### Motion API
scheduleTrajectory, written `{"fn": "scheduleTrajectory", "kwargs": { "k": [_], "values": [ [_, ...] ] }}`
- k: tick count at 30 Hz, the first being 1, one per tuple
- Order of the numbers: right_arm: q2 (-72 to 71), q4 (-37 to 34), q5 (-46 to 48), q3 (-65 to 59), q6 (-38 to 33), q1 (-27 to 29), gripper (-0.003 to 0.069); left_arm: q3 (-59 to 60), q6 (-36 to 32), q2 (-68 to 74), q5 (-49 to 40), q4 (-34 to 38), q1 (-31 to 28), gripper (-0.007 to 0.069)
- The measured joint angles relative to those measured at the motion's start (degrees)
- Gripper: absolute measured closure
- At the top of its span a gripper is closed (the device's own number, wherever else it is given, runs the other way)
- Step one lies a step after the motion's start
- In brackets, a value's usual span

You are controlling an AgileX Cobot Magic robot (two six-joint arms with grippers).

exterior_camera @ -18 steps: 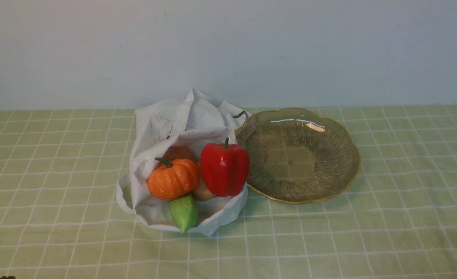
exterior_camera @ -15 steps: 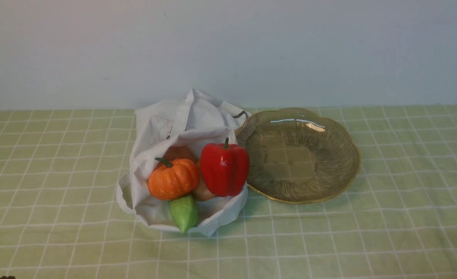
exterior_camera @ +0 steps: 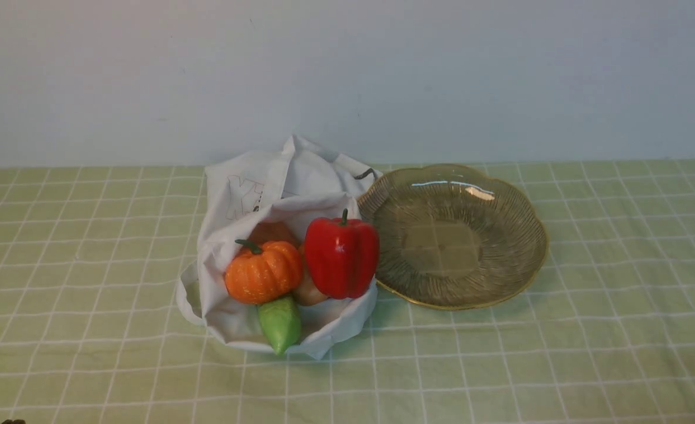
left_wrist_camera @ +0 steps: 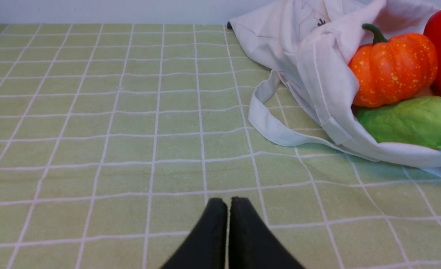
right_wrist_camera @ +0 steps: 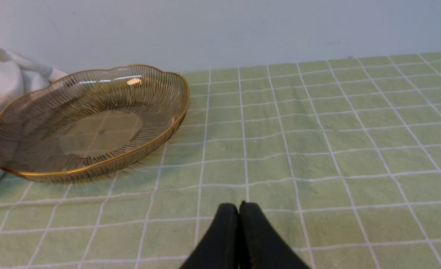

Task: Take vegetables from bag on green coffee tablecloth place on plate.
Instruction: 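Reach into the bag and grasp the red bell pepper with the left gripper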

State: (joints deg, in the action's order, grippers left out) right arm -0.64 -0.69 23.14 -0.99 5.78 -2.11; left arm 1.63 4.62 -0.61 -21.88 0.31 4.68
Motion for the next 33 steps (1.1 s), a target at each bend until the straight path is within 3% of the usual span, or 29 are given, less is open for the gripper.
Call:
{"fn": "scheduleTrajectory", "kwargs": {
  "k": [14, 16, 18, 19, 20, 21, 22, 23, 24, 28, 33],
  "values": [
    [0.00, 0.00, 0.00, 0.00, 0.00, 0.00, 0.0676, 0.00, 0.69, 0.00, 0.12, 1.41, 0.00, 0.0629],
    [0.00, 0.00, 0.00, 0.00, 0.00, 0.00, 0.0676, 0.00, 4.17, 0.00, 0.43, 7.85, 0.00, 0.0629],
    [0.00, 0.00, 0.00, 0.00, 0.00, 0.00, 0.0676, 0.00, 12.39, 0.00, 0.43, 22.36, 0.00, 0.0629],
    [0.00, 0.00, 0.00, 0.00, 0.00, 0.00, 0.0676, 0.00, 13.68, 0.00, 0.43, 23.58, 0.00, 0.0629],
    [0.00, 0.00, 0.00, 0.00, 0.00, 0.00, 0.0676, 0.00, 17.59, 0.00, 0.54, 32.85, 0.00, 0.0629],
    [0.00, 0.00, 0.00, 0.00, 0.00, 0.00, 0.0676, 0.00, 18.43, 0.00, 0.55, 34.92, 0.00, 0.0629],
    [0.00, 0.00, 0.00, 0.00, 0.00, 0.00, 0.0676, 0.00, 20.39, 0.00, 1.02, 41.64, 0.00, 0.0629],
    [0.00, 0.00, 0.00, 0.00, 0.00, 0.00, 0.0676, 0.00, 20.39, 0.00, 1.11, 41.64, 0.00, 0.0629],
    [0.00, 0.00, 0.00, 0.00, 0.00, 0.00, 0.0676, 0.00, 20.36, 0.00, 1.51, 46.33, 0.00, 0.0629],
    [0.00, 0.00, 0.00, 0.00, 0.00, 0.00, 0.0676, 0.00, 18.81, 0.00, 1.76, 48.56, 0.00, 0.0629],
    [0.00, 0.00, 0.00, 0.00, 0.00, 0.00, 0.0676, -4.95, 8.69, 0.25, -0.32, 48.87, 0.00, 0.0629]
  ]
}}
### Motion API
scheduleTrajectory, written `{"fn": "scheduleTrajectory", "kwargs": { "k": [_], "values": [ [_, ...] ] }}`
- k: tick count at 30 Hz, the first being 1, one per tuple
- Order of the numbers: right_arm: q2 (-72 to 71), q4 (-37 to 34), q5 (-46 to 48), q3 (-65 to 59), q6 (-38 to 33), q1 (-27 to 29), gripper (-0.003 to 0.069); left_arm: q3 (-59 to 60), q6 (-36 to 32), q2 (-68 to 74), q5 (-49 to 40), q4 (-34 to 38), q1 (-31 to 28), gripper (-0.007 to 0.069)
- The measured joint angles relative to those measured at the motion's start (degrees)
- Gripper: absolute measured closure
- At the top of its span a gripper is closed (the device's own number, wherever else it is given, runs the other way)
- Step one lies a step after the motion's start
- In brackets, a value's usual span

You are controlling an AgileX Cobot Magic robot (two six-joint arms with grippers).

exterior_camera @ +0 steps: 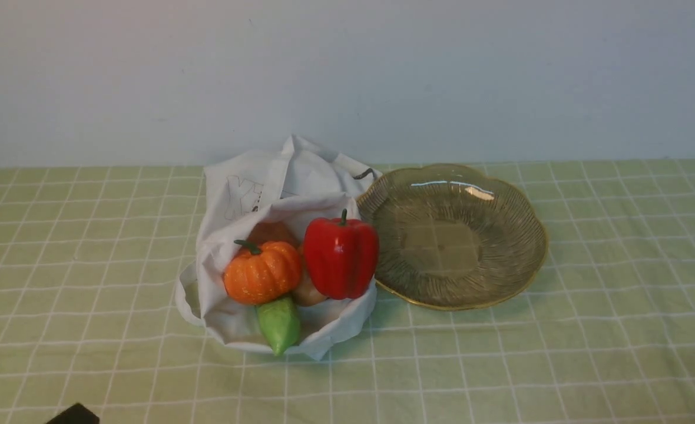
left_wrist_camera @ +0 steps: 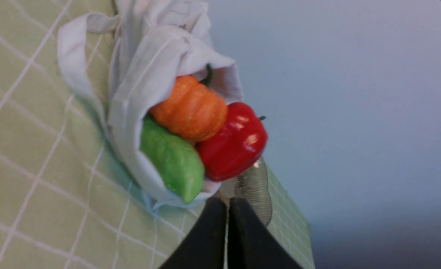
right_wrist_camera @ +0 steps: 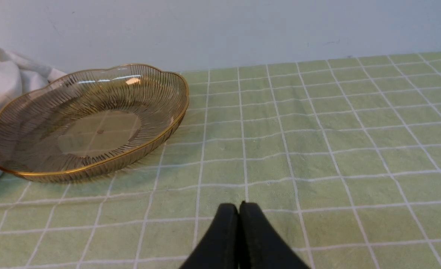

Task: Take vegetables from bag on green coffee tablecloth place on plate.
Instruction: 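Reach into the bag and grasp the red bell pepper with the left gripper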

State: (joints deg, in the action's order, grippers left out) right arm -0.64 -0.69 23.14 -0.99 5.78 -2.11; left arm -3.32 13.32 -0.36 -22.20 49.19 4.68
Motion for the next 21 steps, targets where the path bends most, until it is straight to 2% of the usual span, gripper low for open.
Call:
{"fn": "scheduleTrajectory", "kwargs": {
  "k": [3, 6, 7, 8, 9, 11, 12, 13, 17, 21],
  "values": [
    [0.00, 0.00, 0.00, 0.00, 0.00, 0.00, 0.0676, -7.12, -4.25, 3.22, -2.40, -1.58, 0.00, 0.0629],
    [0.00, 0.00, 0.00, 0.00, 0.00, 0.00, 0.0676, -16.08, -6.60, 12.24, -9.62, -7.80, 0.00, 0.0629],
    [0.00, 0.00, 0.00, 0.00, 0.00, 0.00, 0.0676, -21.61, -7.31, 19.93, -16.54, -12.35, 0.00, 0.0629],
    [0.00, 0.00, 0.00, 0.00, 0.00, 0.00, 0.0676, -21.61, -7.31, 20.83, -17.37, -12.97, 0.00, 0.0629],
    [0.00, 0.00, 0.00, 0.00, 0.00, 0.00, 0.0676, -26.12, -7.92, 28.29, -23.77, -17.85, 0.00, 0.0629],
    [0.00, 0.00, 0.00, 0.00, 0.00, 0.00, 0.0676, -31.04, -8.46, 37.48, -30.42, -23.22, 0.00, 0.0629],
    [0.00, 0.00, 0.00, 0.00, 0.00, 0.00, 0.0676, -31.92, -8.47, 38.36, -30.95, -23.69, 0.00, 0.0629],
    [0.00, 0.00, 0.00, 0.00, 0.00, 0.00, 0.0676, -35.25, -8.89, 45.95, -34.23, -26.97, 0.00, 0.0629],
    [0.00, 0.00, 0.00, 0.00, 0.00, 0.00, 0.0676, -40.96, -10.91, 57.28, -35.46, -28.25, 0.56, 0.0617],
    [0.00, 0.00, 0.00, 0.00, 0.00, 0.00, 0.0676, -44.74, -12.70, 64.37, -32.55, -26.98, 4.48, 0.0555]
  ]
}}
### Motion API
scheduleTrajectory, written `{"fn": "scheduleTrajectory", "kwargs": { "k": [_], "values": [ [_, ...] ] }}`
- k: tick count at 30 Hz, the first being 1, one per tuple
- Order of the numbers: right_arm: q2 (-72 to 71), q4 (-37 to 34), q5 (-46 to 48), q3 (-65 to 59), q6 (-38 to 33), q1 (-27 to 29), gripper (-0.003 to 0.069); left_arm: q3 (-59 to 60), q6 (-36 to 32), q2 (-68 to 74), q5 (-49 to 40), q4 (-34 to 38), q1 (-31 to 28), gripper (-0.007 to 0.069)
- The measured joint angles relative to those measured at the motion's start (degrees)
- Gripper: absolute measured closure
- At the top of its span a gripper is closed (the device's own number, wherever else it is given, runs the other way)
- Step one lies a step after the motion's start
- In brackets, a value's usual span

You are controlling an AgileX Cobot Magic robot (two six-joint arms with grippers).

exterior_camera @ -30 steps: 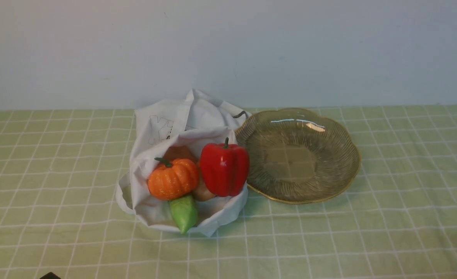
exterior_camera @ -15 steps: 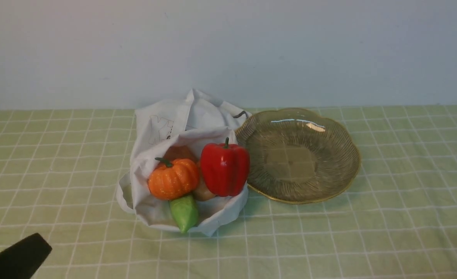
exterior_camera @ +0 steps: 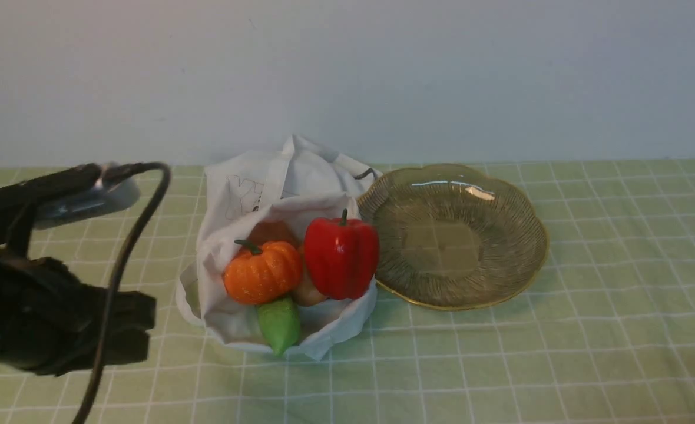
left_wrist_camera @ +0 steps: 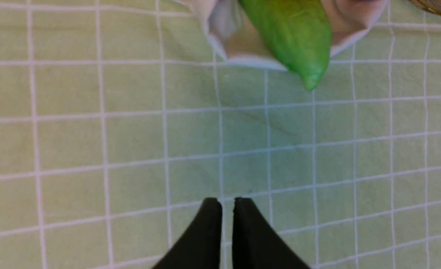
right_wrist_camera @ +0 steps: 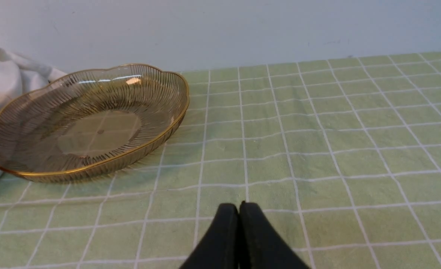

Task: Take vegetables from bag on green coffee tablecloth place on plate.
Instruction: 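Reach into the bag and grasp the red bell pepper with the left gripper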

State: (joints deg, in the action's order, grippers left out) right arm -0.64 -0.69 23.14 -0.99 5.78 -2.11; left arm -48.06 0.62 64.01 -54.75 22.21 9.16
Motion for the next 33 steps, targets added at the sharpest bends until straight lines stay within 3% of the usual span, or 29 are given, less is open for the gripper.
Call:
{"fn": "scheduleTrajectory", "kwargs": {
  "k": [4, 8, 9, 13, 15, 23, 33],
  "values": [
    [0.00, 0.00, 0.00, 0.00, 0.00, 0.00, 0.0676, -3.60, -0.10, 6.30, 6.15, 0.45, 5.45, 0.0406],
    [0.00, 0.00, 0.00, 0.00, 0.00, 0.00, 0.0676, -10.62, -0.62, 13.47, 8.79, 0.51, 10.16, 0.0193],
    [0.00, 0.00, 0.00, 0.00, 0.00, 0.00, 0.0676, -11.40, -1.00, 13.83, 8.87, 0.51, 10.62, 0.0193],
    [0.00, 0.00, 0.00, 0.00, 0.00, 0.00, 0.0676, -20.04, -6.49, 22.22, 8.93, 0.51, 15.47, -0.0008],
    [0.00, 0.00, 0.00, 0.00, 0.00, 0.00, 0.0676, -23.89, -8.80, 26.13, 8.93, 0.45, 16.78, -0.0047],
    [0.00, 0.00, 0.00, 0.00, 0.00, 0.00, 0.0676, -31.40, -10.47, 35.69, 10.72, -3.04, 17.71, -0.0061],
    [0.00, 0.00, 0.00, 0.00, 0.00, 0.00, 0.0676, -31.74, -10.86, 40.19, 15.48, -3.86, 17.71, -0.0060]
  ]
}}
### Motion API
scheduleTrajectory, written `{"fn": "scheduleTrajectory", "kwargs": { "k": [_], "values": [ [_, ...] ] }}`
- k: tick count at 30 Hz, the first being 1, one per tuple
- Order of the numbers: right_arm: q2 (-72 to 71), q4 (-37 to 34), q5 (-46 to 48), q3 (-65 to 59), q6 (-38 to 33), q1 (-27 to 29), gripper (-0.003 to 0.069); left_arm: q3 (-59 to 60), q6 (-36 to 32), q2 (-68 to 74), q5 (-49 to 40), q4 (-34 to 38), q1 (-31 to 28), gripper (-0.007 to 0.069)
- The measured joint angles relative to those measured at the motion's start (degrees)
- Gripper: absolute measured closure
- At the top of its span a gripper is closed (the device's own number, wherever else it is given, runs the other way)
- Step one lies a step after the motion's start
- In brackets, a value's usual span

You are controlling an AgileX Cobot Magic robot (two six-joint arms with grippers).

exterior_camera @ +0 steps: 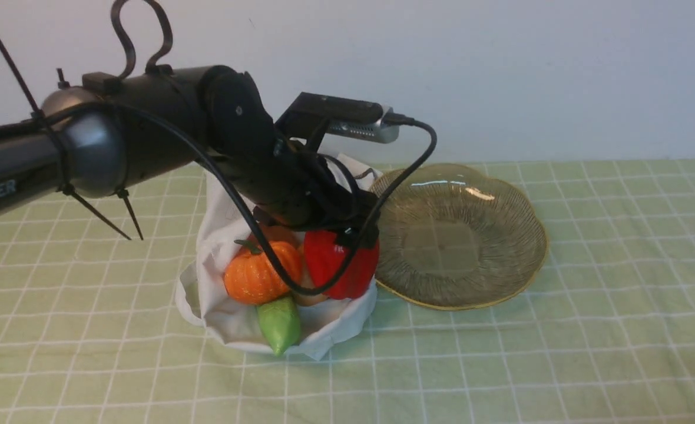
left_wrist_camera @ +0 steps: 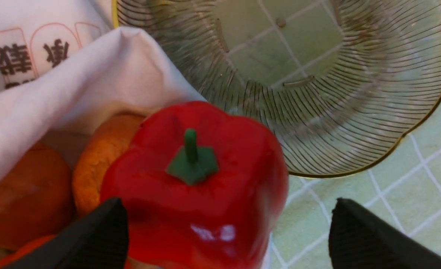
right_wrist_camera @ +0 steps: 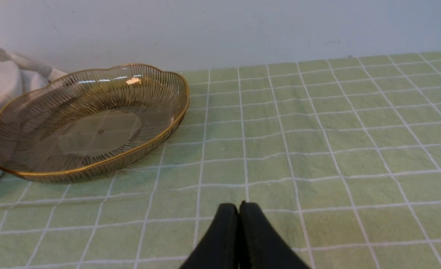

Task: Take vegetables from bag on green coffee tablecloth place on plate.
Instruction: 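Reach into the bag and grasp the red bell pepper with the left gripper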

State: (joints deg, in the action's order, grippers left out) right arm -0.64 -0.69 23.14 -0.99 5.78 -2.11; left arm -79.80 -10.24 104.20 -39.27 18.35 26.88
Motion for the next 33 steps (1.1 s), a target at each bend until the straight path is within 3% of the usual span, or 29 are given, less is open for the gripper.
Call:
{"fn": "scheduleTrajectory", "kwargs": {
  "k": [3, 6, 9, 10, 11, 13, 19, 21, 22, 25, 30, 33],
  "values": [
    [0.00, 0.00, 0.00, 0.00, 0.00, 0.00, 0.0676, -0.06, -0.03, 1.03, 0.31, -1.16, 0.00, -0.0039],
    [0.00, 0.00, 0.00, 0.00, 0.00, 0.00, 0.0676, -0.12, 0.25, 2.12, 0.42, -2.13, 0.00, 0.0041],
    [0.00, 0.00, 0.00, 0.00, 0.00, 0.00, 0.0676, -0.19, 1.85, 2.67, 0.36, -2.40, 0.02, 0.0209],
    [0.00, 0.00, 0.00, 0.00, 0.00, 0.00, 0.0676, -0.19, 2.11, 2.67, 0.36, -2.40, 0.07, 0.0224],
    [0.00, 0.00, 0.00, 0.00, 0.00, 0.00, 0.0676, -0.19, 2.62, 2.67, 0.10, -2.30, 0.08, 0.0344],
    [0.00, 0.00, 0.00, 0.00, 0.00, 0.00, 0.0676, -0.30, 2.84, 2.41, 0.03, -2.17, 0.13, 0.0433],
    [0.00, 0.00, 0.00, 0.00, 0.00, 0.00, 0.0676, -0.30, 3.22, 1.77, -0.68, -2.17, 0.13, 0.0434],
    [0.00, 0.00, 0.00, 0.00, 0.00, 0.00, 0.0676, -0.49, 3.33, 1.23, -1.51, -2.23, 0.13, 0.0468],
    [0.00, 0.00, 0.00, 0.00, 0.00, 0.00, 0.0676, -1.16, 3.80, 0.68, -2.53, -2.46, 0.13, 0.0552],
    [0.00, 0.00, 0.00, 0.00, 0.00, 0.00, 0.0676, -2.81, 4.84, -0.84, -4.48, -2.91, 0.13, 0.0621],
    [0.00, 0.00, 0.00, 0.00, 0.00, 0.00, 0.0676, -3.94, 6.90, -2.36, -7.13, -3.47, 0.13, 0.0629],
    [0.00, 0.00, 0.00, 0.00, 0.00, 0.00, 0.0676, -3.99, 10.24, -1.86, -11.20, -3.84, 0.48, 0.0575]
  ]
}}
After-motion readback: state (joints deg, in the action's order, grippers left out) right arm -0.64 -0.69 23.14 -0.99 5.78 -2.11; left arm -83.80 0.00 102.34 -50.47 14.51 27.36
